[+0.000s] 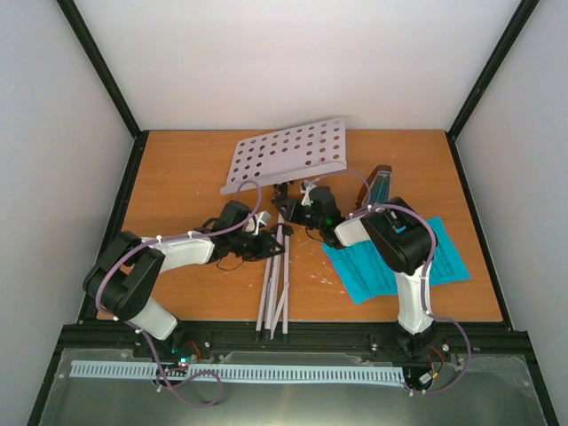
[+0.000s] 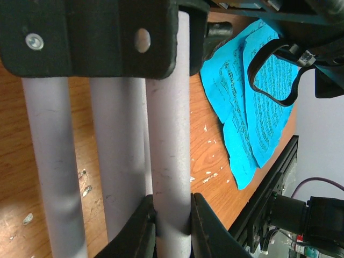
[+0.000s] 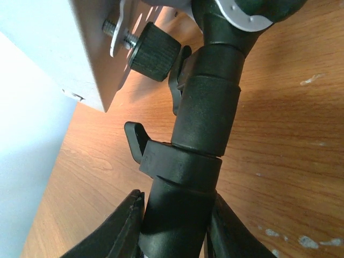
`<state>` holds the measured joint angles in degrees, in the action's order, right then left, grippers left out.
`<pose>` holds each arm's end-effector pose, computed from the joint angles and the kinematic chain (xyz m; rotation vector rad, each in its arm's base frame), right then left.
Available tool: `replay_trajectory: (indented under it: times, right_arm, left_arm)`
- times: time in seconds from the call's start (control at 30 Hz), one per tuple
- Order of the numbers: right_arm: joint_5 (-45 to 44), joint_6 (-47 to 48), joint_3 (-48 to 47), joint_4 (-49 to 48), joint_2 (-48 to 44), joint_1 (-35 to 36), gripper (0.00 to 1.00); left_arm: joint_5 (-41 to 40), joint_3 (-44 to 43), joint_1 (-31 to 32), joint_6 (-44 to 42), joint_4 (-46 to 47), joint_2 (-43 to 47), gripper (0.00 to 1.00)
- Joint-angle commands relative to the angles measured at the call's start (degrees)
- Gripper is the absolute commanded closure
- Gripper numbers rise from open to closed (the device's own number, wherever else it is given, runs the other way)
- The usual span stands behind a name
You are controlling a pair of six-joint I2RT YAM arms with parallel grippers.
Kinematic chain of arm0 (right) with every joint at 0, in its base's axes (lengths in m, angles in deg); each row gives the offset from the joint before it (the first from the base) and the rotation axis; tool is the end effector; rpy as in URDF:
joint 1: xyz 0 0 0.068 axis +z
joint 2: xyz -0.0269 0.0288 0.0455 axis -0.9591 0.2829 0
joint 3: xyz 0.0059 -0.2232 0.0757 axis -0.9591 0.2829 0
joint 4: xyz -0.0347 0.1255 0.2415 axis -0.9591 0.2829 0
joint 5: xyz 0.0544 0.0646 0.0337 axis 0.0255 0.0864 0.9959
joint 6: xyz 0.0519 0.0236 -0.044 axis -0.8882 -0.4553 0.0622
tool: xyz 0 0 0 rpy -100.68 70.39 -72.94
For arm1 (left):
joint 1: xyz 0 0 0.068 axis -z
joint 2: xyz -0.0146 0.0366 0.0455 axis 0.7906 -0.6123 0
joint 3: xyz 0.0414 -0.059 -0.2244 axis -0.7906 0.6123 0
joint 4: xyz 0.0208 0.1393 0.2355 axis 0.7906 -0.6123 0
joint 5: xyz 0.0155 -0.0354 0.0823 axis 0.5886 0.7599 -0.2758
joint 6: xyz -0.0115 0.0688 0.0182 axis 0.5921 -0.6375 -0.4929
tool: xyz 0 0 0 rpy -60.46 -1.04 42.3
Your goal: Pack up the instrument practice props
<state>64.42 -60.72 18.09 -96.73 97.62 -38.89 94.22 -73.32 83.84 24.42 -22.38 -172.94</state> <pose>0.3283 0.2497 0.0562 -0.0246 2.1828 1.1677 0.2439 -0.1902 0.0870 0.0307 2.6549 -1.2784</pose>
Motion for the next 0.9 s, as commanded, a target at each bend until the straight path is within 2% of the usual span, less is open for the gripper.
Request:
replay_trajectory:
  times: [0.0, 0.23, 0.5, 0.7, 0.87]
  right_arm:
    - [0.12, 16.73, 1.11, -0.32, 1.88, -0.13, 0.74]
    - [-0.35, 17.47, 2.99, -0.14, -0.5, -0.22, 0.51]
    - [0.15, 17.41, 4.68, 1.28, -5.57, -0.3, 0.38]
    - [-0.72, 19.78, 7.86, 5.86, -16.09, -0.88, 0.28]
    - [-2.76, 26.23, 8.67, 17.54, -28.86, -1.01, 0.19]
  left_arm:
    - [-10.03, -3.66, -1.58, -6.93, 13.78, -0.51, 1.0]
    - [-9.53, -4.24, -1.55, -6.05, 14.99, -2.86, 1.0]
    - [-10.16, -4.99, -1.56, -6.03, 15.53, -4.67, 1.0]
    - [-12.52, -8.43, -1.86, -7.28, 16.24, -8.88, 1.0]
    - [-12.31, -15.85, -2.15, -8.41, 16.23, -14.75, 1.0]
